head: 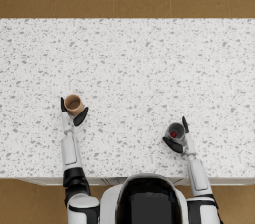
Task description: Pick up two cups and pour the berry on the right into the cup on the left
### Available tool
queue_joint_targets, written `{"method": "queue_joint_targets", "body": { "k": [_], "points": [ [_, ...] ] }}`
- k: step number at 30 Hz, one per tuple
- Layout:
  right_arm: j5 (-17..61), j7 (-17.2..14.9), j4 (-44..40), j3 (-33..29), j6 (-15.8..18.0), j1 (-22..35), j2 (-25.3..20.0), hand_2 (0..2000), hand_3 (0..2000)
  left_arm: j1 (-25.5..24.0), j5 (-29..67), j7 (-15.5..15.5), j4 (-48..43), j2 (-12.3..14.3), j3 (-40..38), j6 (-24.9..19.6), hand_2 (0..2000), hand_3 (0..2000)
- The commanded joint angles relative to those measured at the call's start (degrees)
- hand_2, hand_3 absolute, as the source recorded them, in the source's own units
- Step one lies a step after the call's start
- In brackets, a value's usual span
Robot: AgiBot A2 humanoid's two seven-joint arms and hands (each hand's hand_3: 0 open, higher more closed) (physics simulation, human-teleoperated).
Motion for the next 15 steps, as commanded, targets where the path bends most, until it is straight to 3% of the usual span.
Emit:
{"method": "queue_joint_targets", "body": {
  "k": [1,10,11,12,14,15],
  "points": [
    [0.0,0.0,-0.8,0.9,-0.1,0.4,-0.2,0,0,0.8,0.0,0.0,0.9,0.0,0.0,0.0,0,0],
    [0.0,-0.1,-2.4,1.7,-0.4,3.2,-1.8,0,0,1.7,0.0,-0.1,1.5,0.4,0.7,0.1,0,0],
    [0.0,-0.1,-0.6,1.0,-0.3,2.4,-1.5,1361,327,1.3,0.0,-0.1,1.5,0.4,0.2,0.3,1361,327],
    [0.0,-0.2,-5.1,2.1,2.1,3.1,-1.8,2000,653,1.0,0.0,-0.1,0.2,0.4,0.6,0.4,2000,653],
    [0.1,0.0,-1.6,1.9,3.6,3.2,-1.6,2000,1280,0.2,0.0,-0.1,-2.5,0.5,0.4,0.0,2000,1280],
    [0.1,-0.2,-0.3,1.5,4.5,3.1,-1.6,2000,1280,-0.2,0.0,-0.1,-4.1,0.6,0.0,-0.3,2000,1280]
  ]
}}
